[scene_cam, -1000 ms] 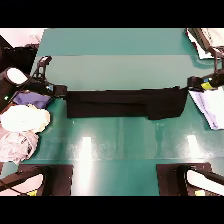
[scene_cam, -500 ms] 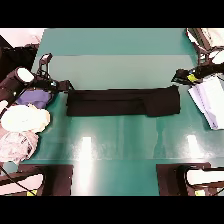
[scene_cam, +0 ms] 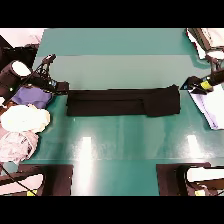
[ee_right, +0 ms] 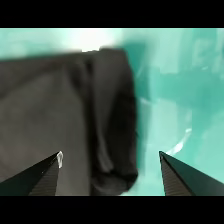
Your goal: Fold the shirts.
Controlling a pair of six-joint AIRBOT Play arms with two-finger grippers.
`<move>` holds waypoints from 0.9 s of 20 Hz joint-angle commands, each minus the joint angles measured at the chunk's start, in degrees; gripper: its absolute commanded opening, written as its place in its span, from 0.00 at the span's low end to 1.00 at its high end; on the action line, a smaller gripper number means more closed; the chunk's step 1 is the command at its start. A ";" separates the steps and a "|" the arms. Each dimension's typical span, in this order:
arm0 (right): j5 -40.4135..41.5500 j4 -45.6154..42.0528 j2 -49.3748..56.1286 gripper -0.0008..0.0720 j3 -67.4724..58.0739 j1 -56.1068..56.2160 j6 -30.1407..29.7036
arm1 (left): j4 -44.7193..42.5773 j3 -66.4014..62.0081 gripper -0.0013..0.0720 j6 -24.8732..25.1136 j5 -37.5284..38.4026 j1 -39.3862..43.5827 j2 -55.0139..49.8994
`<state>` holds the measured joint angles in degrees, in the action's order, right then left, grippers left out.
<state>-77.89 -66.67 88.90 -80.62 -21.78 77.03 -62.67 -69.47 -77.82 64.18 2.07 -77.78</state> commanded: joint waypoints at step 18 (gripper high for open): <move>-2.05 14.64 15.04 0.67 2.47 -2.54 -13.55 | 2.49 -0.22 0.06 -0.37 2.29 7.26 -0.02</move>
<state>-80.14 -51.37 101.95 -77.97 -25.58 63.83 -60.45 -69.67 -78.11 67.35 8.62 -77.78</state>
